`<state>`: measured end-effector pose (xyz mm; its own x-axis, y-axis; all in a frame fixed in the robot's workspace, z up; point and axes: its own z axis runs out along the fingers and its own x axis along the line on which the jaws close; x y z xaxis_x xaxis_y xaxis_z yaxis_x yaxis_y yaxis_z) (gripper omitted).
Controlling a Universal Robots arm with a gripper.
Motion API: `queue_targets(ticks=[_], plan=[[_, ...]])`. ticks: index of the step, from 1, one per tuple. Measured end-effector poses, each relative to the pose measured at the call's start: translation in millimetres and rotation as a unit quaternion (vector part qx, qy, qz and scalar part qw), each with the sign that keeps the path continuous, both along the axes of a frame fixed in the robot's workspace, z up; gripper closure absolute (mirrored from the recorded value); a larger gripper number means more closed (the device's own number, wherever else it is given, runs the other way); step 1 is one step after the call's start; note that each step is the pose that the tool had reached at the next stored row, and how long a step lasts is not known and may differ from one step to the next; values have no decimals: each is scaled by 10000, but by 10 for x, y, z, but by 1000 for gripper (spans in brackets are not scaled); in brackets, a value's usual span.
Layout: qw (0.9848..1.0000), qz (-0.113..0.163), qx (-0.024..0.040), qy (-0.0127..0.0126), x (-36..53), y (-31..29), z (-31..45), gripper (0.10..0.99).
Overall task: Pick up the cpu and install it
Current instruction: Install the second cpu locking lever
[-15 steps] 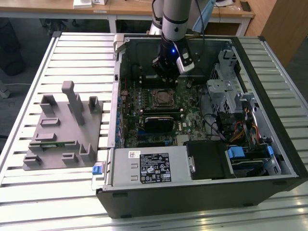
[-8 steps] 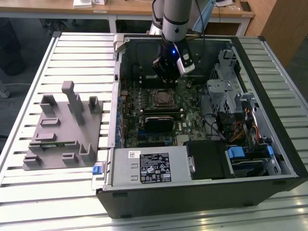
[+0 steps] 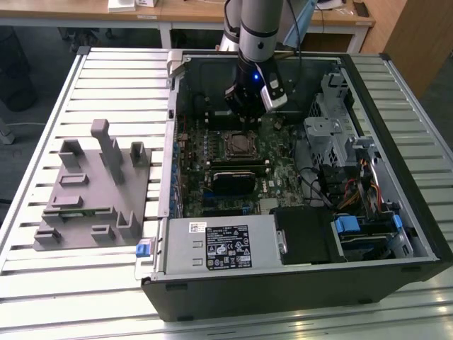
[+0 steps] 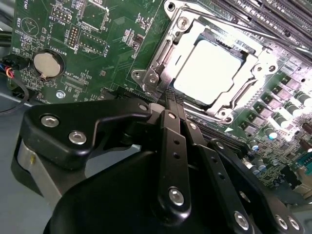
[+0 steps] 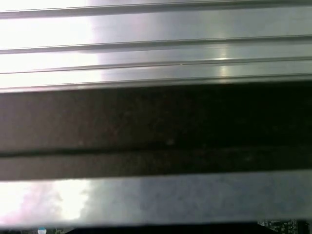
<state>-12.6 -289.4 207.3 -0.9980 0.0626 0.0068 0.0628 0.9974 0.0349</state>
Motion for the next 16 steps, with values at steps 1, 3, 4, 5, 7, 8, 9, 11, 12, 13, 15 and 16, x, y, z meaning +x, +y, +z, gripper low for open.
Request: queue_targets(ticks=[1, 3, 4, 5, 7, 8, 9, 11, 12, 13, 15, 16], plan=[[10000, 0, 0, 0, 1, -2, 0, 980], [10000, 1, -1, 0, 2, -7, 1, 980], [10000, 0, 0, 0, 4, -12, 0, 980], [10000, 0, 0, 0, 10, -18, 0, 980], [10000, 0, 0, 1, 17, -32, -1, 980], [10000, 0, 0, 0, 20, -38, -1, 980], [10000, 0, 0, 0, 26, -46, -2, 980], [10000, 0, 1, 1, 36, -78, -4, 980], [10000, 1, 1, 1, 38, -95, -6, 980], [10000, 1, 1, 0, 39, -109, -7, 980], [10000, 0, 2, 0, 39, -128, -7, 980], [10000, 0, 2, 0, 39, -130, -6, 980]])
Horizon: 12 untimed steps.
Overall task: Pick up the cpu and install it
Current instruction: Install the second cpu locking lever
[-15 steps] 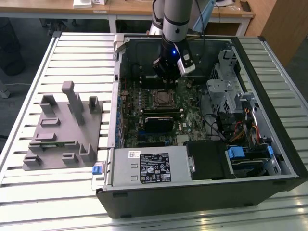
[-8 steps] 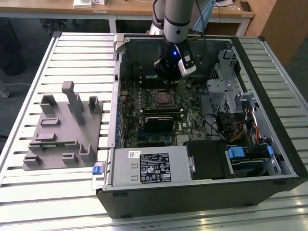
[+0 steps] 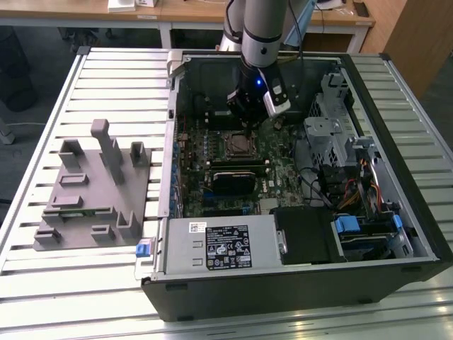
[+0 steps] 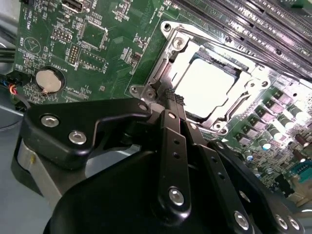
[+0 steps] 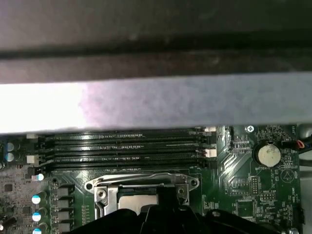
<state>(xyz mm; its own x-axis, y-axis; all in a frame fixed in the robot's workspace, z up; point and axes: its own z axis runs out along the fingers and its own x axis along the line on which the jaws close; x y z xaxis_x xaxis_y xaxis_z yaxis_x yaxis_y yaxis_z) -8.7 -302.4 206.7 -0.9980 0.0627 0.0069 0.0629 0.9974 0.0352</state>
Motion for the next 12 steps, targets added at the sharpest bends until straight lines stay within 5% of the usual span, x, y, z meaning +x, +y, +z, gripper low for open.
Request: queue_targets(ticks=[4, 12], plan=[[10000, 0, 1, 0, 1, 0, 66, 980], [10000, 1, 9, 0, 1, -1, 398, 980]])
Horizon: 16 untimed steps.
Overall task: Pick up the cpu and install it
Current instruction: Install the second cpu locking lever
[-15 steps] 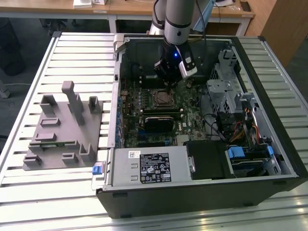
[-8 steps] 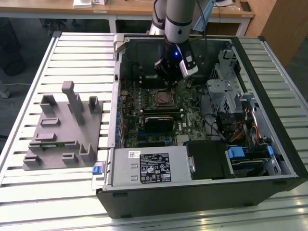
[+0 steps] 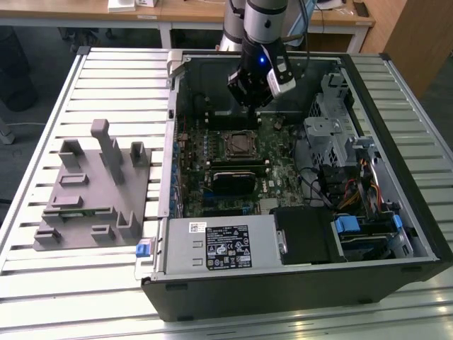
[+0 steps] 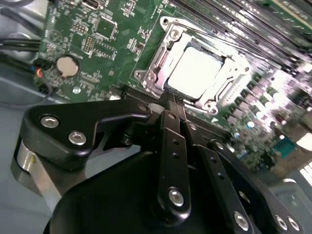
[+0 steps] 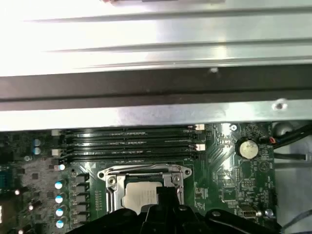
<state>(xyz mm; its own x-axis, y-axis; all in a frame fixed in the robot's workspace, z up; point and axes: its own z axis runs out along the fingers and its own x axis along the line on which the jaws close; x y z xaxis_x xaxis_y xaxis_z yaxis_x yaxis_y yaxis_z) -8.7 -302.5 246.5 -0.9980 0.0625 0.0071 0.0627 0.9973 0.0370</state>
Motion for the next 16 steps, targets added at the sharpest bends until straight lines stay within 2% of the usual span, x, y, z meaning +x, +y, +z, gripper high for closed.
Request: queue_targets(ticks=[4, 7, 16], plan=[[10000, 0, 9, 0, 0, -14, 13, 980], [10000, 0, 9, 0, 0, -50, 12, 980], [10000, 0, 9, 0, 0, -308, 10, 980]])
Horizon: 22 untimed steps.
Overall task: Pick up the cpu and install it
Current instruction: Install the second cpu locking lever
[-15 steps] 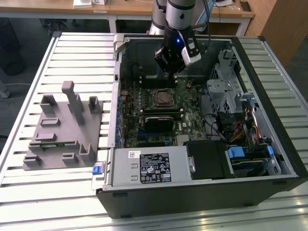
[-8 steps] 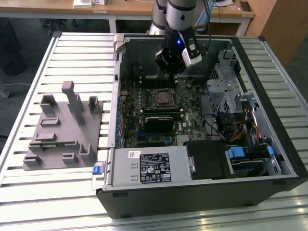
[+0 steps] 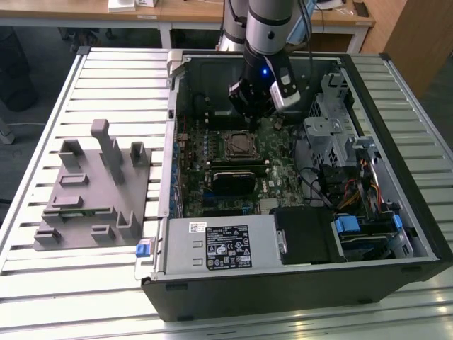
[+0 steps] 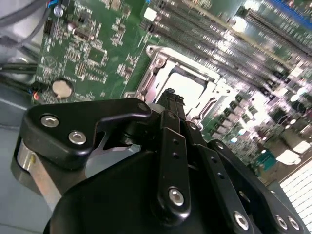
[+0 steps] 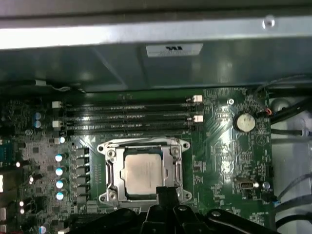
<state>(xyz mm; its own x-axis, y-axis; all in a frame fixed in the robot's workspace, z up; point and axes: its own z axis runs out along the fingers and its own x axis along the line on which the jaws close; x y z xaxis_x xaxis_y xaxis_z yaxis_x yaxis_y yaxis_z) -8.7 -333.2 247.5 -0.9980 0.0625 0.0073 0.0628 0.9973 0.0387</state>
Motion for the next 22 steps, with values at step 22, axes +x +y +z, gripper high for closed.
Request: queue_targets(ticks=[22], plan=[[9999, 29, 83, 105, -105, -311, -54, 980]])
